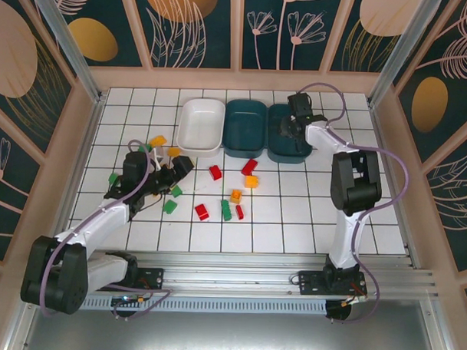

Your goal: Sort the legos into containers by color

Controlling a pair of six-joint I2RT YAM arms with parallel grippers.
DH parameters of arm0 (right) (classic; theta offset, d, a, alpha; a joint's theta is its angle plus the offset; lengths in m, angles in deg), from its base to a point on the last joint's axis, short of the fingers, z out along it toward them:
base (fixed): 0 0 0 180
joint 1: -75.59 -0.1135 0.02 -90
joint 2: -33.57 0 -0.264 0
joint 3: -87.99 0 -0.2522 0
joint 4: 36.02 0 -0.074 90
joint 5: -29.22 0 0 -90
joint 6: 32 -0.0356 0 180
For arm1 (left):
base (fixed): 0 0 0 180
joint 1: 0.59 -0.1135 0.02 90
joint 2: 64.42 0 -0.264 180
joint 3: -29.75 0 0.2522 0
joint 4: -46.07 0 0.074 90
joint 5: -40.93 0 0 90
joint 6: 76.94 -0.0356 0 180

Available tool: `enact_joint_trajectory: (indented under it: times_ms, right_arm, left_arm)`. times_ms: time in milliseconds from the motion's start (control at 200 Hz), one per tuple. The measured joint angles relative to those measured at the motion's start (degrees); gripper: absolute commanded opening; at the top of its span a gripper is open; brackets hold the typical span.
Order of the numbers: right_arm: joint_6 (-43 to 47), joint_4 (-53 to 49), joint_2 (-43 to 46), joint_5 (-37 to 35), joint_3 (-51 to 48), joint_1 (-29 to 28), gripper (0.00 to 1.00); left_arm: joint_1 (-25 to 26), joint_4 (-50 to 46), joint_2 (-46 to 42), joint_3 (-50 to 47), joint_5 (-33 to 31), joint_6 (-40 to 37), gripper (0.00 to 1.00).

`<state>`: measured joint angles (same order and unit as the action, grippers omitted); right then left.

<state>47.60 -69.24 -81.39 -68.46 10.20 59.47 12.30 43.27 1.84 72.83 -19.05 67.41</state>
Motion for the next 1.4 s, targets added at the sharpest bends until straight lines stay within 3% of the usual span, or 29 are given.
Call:
enact_joint_trajectory:
  times_ms: [130, 290, 390, 490, 616, 721, 1201, 1281, 1401]
  right_arm:
    - [0.02, -0.5, 2.21, -1.49, -0.02, -0.44, 0.58]
    - [-1.05, 0.15, 12.61, -5.11, -6.8, -3.89, 0.59]
    - [-3.74, 2.36, 20.9, -6.86, -14.19, -9.79, 0.6]
    - [-8.59, 5.4, 25.94, -7.8, -22.32, -19.41, 0.62]
    - [-15.85, 6.86, 25.22, -7.06, -29.55, -29.42, 0.64]
    - [-20.55, 6.84, 23.17, -6.56, -31.98, -33.42, 0.66]
    - [-31.01, 8.85, 16.13, -2.43, -31.91, -36.13, 0.71]
    - [-31.65, 9.62, 14.62, -1.62, -31.67, -36.13, 0.64]
    - [-32.13, 10.69, 12.39, -0.61, -31.26, -36.06, 0.42]
  left_arm:
    - [0.2, 0.35, 0.57, 1.03, 0.04, 0.0, 0.98]
    - [0.22, 0.87, 0.66, 1.51, 0.0, 0.0, 0.98]
    - [0.37, 1.09, 0.76, 1.49, -0.28, -0.02, 0.98]
    - [0.81, 1.36, 1.18, 1.49, -1.2, -0.04, 0.99]
    - [2.01, 2.47, 2.75, 1.38, -2.23, -0.04, 0.98]
    - [3.76, 2.8, 4.92, 1.36, -2.4, -0.07, 0.99]
    - [5.09, 2.97, 6.27, 1.31, -3.56, -0.22, 0.98]
    - [5.09, 2.99, 6.27, 1.14, -3.69, -0.24, 0.98]
    - [5.09, 2.97, 6.27, 0.9, -3.69, -0.24, 0.98]
